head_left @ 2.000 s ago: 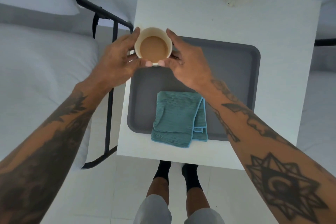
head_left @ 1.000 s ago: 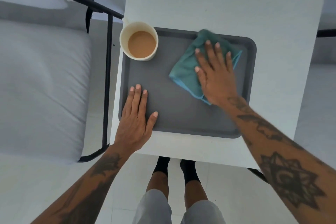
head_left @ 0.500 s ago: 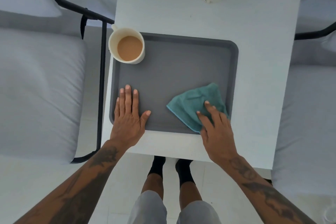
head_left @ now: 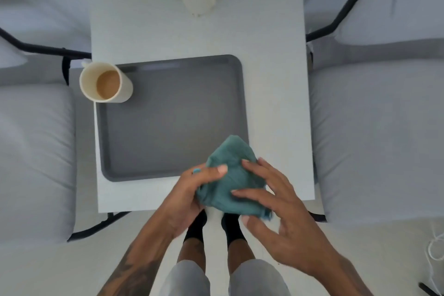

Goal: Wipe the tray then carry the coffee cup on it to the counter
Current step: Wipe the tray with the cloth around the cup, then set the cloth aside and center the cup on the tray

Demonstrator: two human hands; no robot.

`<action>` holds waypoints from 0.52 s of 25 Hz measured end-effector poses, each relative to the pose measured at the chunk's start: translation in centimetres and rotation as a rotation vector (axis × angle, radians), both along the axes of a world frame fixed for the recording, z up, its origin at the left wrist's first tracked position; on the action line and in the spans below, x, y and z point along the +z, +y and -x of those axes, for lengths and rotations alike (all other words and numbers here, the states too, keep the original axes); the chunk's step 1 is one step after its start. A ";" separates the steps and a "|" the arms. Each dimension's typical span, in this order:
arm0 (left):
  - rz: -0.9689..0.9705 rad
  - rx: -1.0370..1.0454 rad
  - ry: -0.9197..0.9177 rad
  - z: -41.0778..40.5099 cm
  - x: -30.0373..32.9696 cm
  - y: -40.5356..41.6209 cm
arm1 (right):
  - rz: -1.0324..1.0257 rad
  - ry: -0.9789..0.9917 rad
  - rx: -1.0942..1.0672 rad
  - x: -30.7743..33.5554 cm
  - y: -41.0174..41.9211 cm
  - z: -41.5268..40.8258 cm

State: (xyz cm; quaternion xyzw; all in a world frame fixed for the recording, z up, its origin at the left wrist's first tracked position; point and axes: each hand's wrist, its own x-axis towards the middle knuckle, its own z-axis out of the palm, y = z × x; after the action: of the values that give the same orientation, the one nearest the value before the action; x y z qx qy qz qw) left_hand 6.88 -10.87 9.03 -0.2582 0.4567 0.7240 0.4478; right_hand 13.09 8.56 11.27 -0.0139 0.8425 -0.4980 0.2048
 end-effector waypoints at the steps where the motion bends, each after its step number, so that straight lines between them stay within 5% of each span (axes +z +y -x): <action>1: -0.017 0.000 0.000 -0.8 0.3 0.9 | 0.093 -0.162 -0.113 0.8 1.2 -0.7; 4: -0.061 -0.011 -0.039 -3.8 0.6 3.9 | 0.438 -0.576 -0.524 1.4 5.0 -2.3; 6: -0.073 -0.040 -0.046 -5.6 0.7 6.4 | 0.524 -0.611 -0.557 0.9 7.7 -3.4; 9: -0.046 -0.065 -0.037 -7.5 0.7 9.3 | 0.470 -0.576 -0.517 0.5 10.2 -4.1; 13: 0.244 -0.188 0.158 -6.9 -0.5 11.8 | 0.329 -0.575 -0.422 -0.4 12.2 -2.5</action>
State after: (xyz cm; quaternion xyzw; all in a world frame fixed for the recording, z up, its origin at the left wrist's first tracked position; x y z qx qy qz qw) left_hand 13.75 0.93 8.52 -0.2088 0.5972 0.6362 0.4416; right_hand 15.61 20.72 10.82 0.2668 0.6439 -0.6413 0.3207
